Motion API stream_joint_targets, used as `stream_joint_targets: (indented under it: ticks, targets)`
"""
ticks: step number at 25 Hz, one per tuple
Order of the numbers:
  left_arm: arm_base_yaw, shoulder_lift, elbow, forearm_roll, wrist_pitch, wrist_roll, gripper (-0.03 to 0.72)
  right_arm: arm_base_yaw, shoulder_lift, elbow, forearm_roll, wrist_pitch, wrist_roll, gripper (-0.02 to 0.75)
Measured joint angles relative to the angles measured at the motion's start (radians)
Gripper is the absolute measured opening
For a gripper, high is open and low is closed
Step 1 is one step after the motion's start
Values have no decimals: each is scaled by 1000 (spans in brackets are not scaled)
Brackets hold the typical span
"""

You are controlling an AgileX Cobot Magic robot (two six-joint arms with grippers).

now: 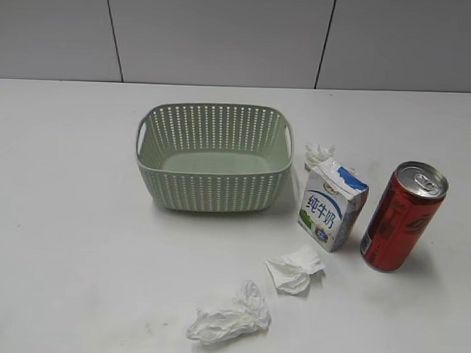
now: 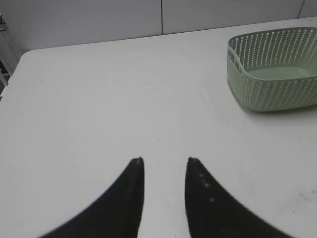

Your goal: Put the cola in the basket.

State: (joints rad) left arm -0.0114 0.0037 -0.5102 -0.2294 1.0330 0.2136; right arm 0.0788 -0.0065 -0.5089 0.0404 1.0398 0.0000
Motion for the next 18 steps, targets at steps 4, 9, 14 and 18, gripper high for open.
stream_joint_targets:
  ticks: [4, 9, 14, 18]
  targets:
    - [0, 0, 0, 0, 0, 0, 231, 0, 0, 0, 0, 0, 0, 558]
    - [0, 0, 0, 0, 0, 0, 231, 0, 0, 0, -11, 0, 0, 558]
    - [0, 0, 0, 0, 0, 0, 231, 0, 82, -5, 6, 3, 0, 581]
    - [0, 0, 0, 0, 0, 0, 231, 0, 227, -26, 39, 12, -6, 589]
